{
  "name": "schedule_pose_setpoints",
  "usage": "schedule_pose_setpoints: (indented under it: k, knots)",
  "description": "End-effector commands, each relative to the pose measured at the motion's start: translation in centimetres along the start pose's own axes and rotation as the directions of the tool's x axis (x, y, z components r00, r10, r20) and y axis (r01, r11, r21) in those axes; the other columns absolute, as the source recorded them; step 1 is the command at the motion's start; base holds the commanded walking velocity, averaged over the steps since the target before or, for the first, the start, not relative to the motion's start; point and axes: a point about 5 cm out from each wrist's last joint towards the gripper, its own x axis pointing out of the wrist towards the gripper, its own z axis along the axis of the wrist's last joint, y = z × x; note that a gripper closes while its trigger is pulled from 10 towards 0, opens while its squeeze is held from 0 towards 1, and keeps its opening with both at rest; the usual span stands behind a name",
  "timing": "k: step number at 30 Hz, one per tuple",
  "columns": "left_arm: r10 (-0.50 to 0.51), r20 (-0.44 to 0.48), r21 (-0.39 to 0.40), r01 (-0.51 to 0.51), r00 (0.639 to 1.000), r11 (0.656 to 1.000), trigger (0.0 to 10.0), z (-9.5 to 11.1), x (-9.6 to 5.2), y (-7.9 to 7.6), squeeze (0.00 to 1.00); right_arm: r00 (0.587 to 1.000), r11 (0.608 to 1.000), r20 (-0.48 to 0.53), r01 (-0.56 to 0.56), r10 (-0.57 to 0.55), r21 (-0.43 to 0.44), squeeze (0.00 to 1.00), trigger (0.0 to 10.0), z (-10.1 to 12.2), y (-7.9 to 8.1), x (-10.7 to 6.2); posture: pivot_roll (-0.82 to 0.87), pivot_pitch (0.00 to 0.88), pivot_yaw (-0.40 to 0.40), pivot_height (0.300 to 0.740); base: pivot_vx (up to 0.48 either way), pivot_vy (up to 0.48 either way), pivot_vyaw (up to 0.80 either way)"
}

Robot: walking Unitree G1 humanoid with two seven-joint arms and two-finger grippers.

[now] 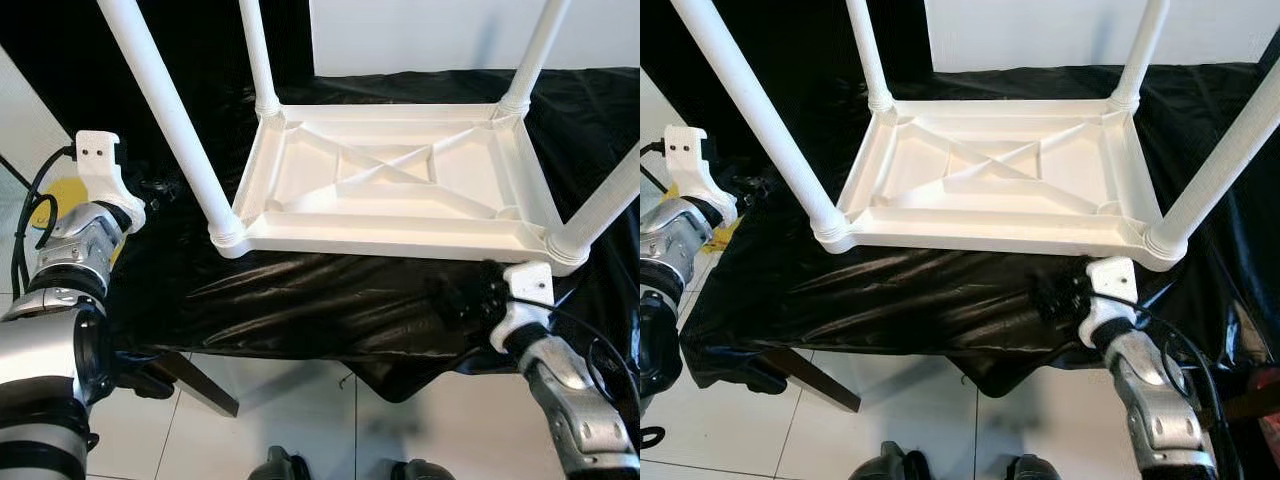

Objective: Building children table

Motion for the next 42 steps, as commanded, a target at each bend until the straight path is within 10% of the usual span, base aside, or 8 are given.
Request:
schedule_pose_setpoints:
  k: [1, 20, 23, 30, 39, 42]
  knots:
    - [0.025, 0.014, 0.019, -0.025, 1.000, 0.999, 10.0, 0.4, 0.7, -0.6, 0.00, 1.000, 1.000, -0.014, -0.003, 0.003, 0.012, 0.00, 10.0, -0.4, 0.7, 0.1, -0.17, 0.092, 0.064, 0.740, 0.000, 0.000, 0.00]
    - [0.044, 0.104, -0.095, -0.035, 0.994, 0.995, 10.0, 2.4, 2.4, -2.1, 0.00, 1.000, 0.998, -0.014, 0.007, -0.006, 0.066, 0.00, 10.0, -0.8, 2.8, -0.6, -0.21, 0.093, 0.092, 0.740, 0.000, 0.000, 0.00]
    - [-0.129, 0.055, -0.034, 0.131, 0.990, 0.991, 10.0, 1.5, 1.8, -2.5, 0.00, 1.000, 0.998, -0.016, 0.013, -0.012, 0.062, 0.00, 10.0, -0.8, 2.5, -0.8, -0.21, 0.099, 0.088, 0.740, 0.000, 0.000, 0.00]
    - [-0.045, -0.006, 0.032, 0.045, 0.999, 0.998, 10.0, 1.3, 1.3, -1.2, 0.00, 1.000, 0.998, -0.015, 0.006, -0.005, 0.059, 0.00, 10.0, -0.7, 2.3, -0.3, -0.19, 0.104, 0.067, 0.740, 0.000, 0.000, 0.00]
    - [-0.291, -0.123, 0.151, 0.307, 0.949, 0.940, 10.0, 0.5, 1.1, -2.8, 0.00, 1.000, 0.999, -0.015, -0.003, 0.003, 0.043, 0.00, 10.0, -0.5, 1.7, -0.4, -0.20, 0.108, 0.068, 0.740, 0.000, 0.000, 0.00]
    - [-0.145, -0.046, 0.096, 0.149, 0.988, 0.984, 10.0, 1.4, 1.2, -1.6, 0.00, 1.000, 0.999, -0.012, 0.013, -0.013, 0.045, 0.00, 10.0, -0.5, 1.6, -0.4, -0.19, 0.107, 0.076, 0.740, 0.000, 0.000, 0.00]
